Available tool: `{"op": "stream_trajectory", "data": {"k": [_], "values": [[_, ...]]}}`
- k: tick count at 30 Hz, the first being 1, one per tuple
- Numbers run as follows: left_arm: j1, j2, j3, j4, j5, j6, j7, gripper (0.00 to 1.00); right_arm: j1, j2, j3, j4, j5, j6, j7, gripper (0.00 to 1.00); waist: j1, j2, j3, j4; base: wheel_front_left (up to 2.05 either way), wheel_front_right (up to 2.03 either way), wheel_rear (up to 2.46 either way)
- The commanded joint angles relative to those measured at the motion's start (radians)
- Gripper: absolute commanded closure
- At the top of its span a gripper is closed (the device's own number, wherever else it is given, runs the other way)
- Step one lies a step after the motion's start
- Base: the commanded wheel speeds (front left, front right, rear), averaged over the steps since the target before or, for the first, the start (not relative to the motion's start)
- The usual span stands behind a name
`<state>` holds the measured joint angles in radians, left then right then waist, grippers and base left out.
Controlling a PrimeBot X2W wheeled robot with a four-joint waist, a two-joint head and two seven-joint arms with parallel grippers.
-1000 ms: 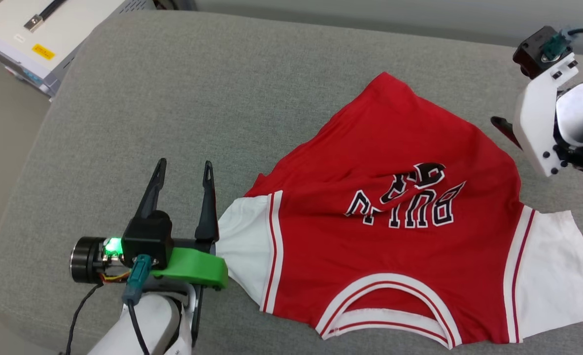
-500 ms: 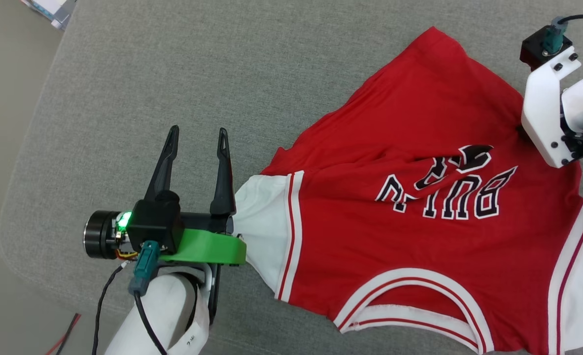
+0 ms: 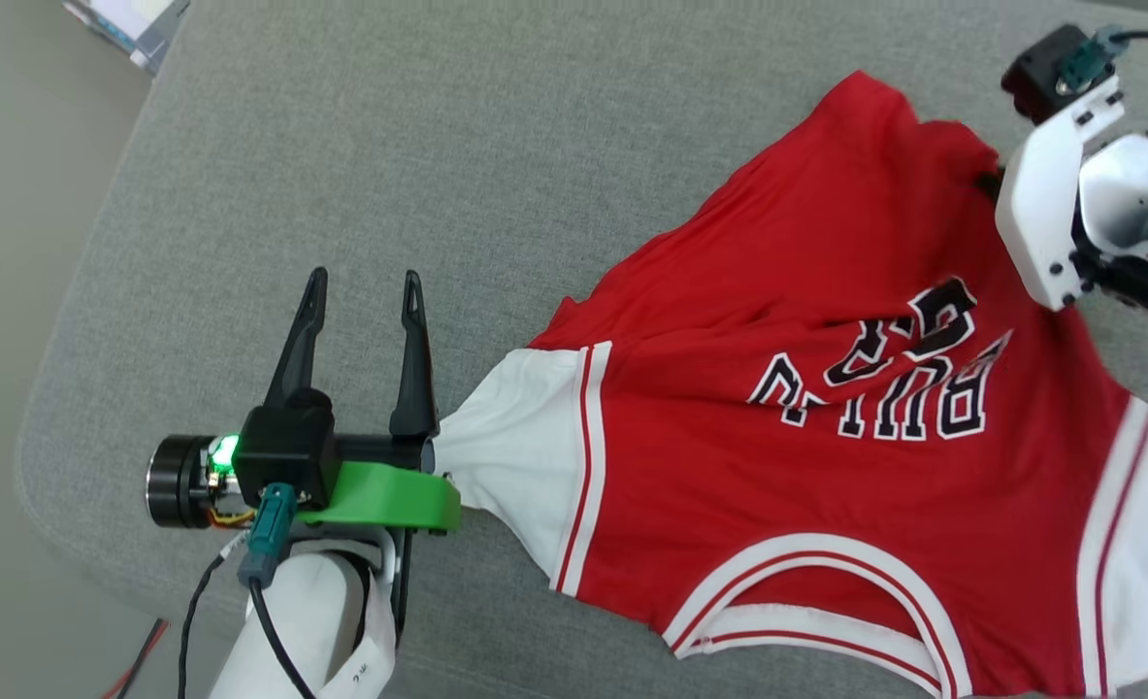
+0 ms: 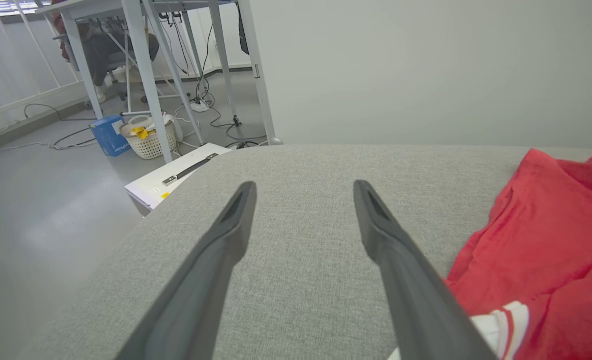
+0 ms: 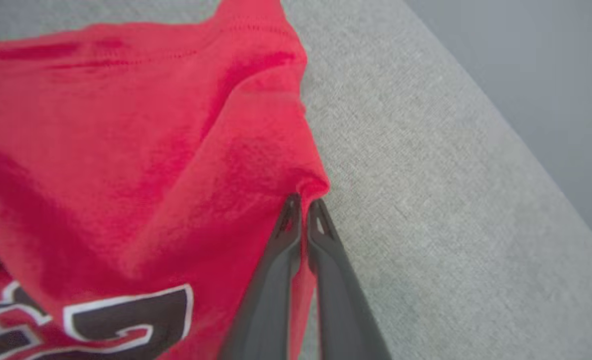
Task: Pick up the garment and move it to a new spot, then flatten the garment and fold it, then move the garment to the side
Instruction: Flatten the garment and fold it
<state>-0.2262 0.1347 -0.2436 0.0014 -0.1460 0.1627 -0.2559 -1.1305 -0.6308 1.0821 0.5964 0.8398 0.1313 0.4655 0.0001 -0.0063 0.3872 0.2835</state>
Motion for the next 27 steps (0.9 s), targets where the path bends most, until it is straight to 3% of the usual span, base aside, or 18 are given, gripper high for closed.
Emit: {"op": "stream_trajectory", "data": {"k": [1,5,18,22,27], "values": [[0.023,-0.008,0.009,0.005,0.015,-0.007,-0.006,0.0,-0.032,0.003,-0.003,0.01,0.006,-0.001,-0.036,1.0,-0.0001,0.0063,-0.045,-0.028,0.0,0.0,0.0],[0.053,-0.012,0.033,0.013,0.029,-0.019,-0.006,0.0,-0.055,-0.012,-0.003,0.021,0.022,-0.001,-0.116,1.0,-0.0001,0.0063,-0.082,-0.051,0.0,0.0,0.0],[0.103,-0.033,0.075,0.035,0.056,-0.054,-0.006,0.0,0.047,-0.166,-0.033,0.085,0.106,-0.001,-0.252,1.0,-0.0001,0.0063,-0.121,-0.092,0.0,0.0,0.0],[0.101,-0.04,0.08,0.045,0.062,-0.065,-0.006,0.0,0.097,-0.166,-0.05,0.158,0.124,-0.001,-0.27,1.0,-0.0001,0.0063,-0.112,-0.098,0.0,0.0,0.0],[0.088,-0.047,0.082,0.055,0.07,-0.078,-0.006,0.0,0.129,-0.111,-0.071,0.268,0.119,-0.001,-0.32,1.0,-0.0001,0.0063,-0.094,-0.097,0.0,0.0,0.0]]}}
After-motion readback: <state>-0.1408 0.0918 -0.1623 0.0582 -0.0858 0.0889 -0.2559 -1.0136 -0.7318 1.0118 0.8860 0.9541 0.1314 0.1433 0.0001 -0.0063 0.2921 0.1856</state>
